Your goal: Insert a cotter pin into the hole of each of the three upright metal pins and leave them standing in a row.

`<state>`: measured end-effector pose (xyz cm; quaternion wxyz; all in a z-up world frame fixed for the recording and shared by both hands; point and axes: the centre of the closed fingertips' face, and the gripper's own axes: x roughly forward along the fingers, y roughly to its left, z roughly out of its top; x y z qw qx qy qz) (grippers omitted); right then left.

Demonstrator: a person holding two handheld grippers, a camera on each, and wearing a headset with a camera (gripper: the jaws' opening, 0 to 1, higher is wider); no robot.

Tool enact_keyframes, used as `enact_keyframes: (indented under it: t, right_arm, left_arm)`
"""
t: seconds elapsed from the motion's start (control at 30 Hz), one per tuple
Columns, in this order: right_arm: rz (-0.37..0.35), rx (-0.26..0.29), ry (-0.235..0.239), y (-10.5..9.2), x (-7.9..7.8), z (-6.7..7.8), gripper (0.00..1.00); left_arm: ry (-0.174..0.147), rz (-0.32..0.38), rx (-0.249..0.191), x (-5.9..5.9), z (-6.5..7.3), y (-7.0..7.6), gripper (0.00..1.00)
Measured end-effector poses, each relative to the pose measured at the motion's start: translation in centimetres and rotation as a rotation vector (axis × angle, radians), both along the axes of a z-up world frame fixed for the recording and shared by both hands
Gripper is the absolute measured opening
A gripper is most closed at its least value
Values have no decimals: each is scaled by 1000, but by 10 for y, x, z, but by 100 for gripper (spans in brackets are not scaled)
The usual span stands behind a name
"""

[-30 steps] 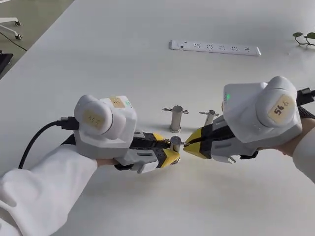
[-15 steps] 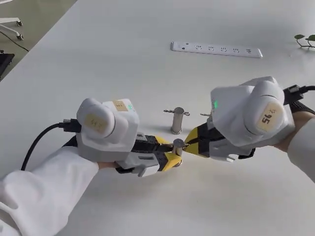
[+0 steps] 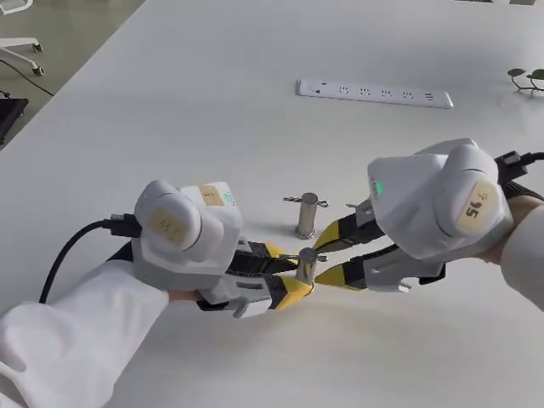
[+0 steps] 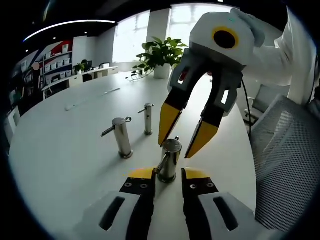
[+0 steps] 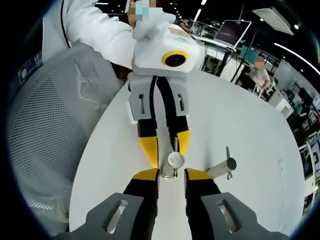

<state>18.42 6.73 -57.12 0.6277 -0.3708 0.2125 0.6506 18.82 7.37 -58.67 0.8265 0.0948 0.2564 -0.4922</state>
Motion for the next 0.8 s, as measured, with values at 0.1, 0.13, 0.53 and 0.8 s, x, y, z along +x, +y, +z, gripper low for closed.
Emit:
enact_keyframes:
  t: [0.1, 0.13, 0.53, 0.8]
  right_arm:
    - [-17, 14, 6, 0, 0, 2, 23]
    - [-24, 15, 11, -1, 0, 1, 24]
    - [-169, 174, 143, 3, 1, 7, 25]
    - [-193, 212, 185, 11, -1, 5, 23]
  left_arm:
    - [-56, -30, 23, 0, 6, 5, 32]
    - [-45, -33, 21, -4, 8, 7, 35]
    - [57, -49, -21, -27, 12, 31, 91]
    - [99, -33, 40, -42, -3, 54, 99]
